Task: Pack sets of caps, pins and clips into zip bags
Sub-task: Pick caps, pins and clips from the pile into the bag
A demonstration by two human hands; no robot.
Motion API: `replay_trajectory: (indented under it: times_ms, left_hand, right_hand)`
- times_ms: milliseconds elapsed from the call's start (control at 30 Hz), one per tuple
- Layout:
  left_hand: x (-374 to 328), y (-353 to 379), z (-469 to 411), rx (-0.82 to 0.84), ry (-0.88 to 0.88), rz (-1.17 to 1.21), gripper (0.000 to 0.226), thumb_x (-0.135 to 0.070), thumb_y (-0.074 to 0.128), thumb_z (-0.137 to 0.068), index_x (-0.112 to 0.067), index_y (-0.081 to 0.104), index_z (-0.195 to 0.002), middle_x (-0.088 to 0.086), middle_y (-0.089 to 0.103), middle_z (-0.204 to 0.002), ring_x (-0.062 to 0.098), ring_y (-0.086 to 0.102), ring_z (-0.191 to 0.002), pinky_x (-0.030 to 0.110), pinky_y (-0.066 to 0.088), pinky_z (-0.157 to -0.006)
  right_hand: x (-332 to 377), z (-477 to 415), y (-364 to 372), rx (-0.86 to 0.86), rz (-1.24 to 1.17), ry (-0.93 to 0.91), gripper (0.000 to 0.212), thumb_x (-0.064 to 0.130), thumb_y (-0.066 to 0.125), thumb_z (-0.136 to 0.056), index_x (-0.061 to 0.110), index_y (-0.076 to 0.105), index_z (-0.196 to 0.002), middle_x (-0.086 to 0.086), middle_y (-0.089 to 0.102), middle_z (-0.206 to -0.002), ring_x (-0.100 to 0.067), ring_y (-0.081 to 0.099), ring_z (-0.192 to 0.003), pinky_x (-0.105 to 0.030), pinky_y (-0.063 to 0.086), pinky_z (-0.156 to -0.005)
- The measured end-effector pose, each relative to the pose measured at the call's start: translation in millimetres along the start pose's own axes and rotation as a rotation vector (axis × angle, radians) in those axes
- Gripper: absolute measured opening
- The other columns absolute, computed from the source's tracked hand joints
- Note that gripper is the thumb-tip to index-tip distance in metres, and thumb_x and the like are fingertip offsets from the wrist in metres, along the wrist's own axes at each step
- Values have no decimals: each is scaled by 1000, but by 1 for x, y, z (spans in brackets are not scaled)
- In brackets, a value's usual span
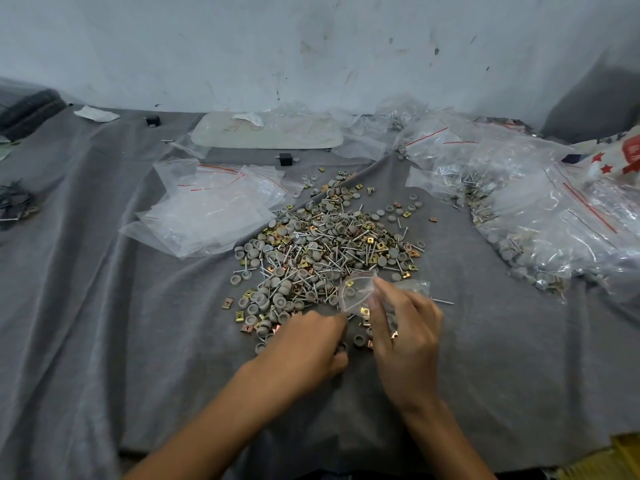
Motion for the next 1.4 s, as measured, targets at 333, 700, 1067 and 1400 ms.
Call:
replay_trajectory:
  times_ms: [333, 700, 1067, 1400]
  left_hand:
    - [47, -54, -3, -184, -127, 371, 10, -29, 66, -88, -33, 57, -89, -14, 66, -70, 1, 61, -64, 19, 40, -55]
    - [18, -51, -21, -199, 0, 417, 12, -35, 63, -96, -38, 64, -108, -20, 65, -86, -12, 55, -71, 10, 33, -60]
    - [20, -54, -22, -231, 5, 470, 31, -36, 65, -97, -38, 62, -127, -20, 62, -89, -14, 52, -72, 16, 40, -70]
    - [20, -50, -36, -91, 81, 568, 24, -24, 70, -94, -32, 68, -117, -11, 66, -113, 6, 61, -105, 34, 52, -96]
  right_hand:
    - [-1, 0, 2, 58, 23, 43, 36, 25, 66, -97, 16, 64, -131, 1, 68, -108, -20, 60, -104, -31, 36, -101]
    - [0, -1, 0, 67, 7, 28, 21, 20, 66, -95, 14, 72, -115, 4, 69, -116, -17, 59, -113, -30, 35, -104]
    - [1, -2, 0, 61, 0, 6, 16, 22, 67, -95, 15, 72, -109, 4, 70, -113, -18, 60, -111, -34, 39, -100]
    - [8, -9, -3, 215, -117, -44, 22, 28, 60, -97, 18, 68, -115, 6, 65, -124, -18, 57, -120, -51, 47, -98]
Point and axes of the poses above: each hand's wrist, its own z-axis away from the middle knuckle, its own y-axis out of the palm, x = y × z, the point moved 5 cm from there along -z, towards the middle knuckle
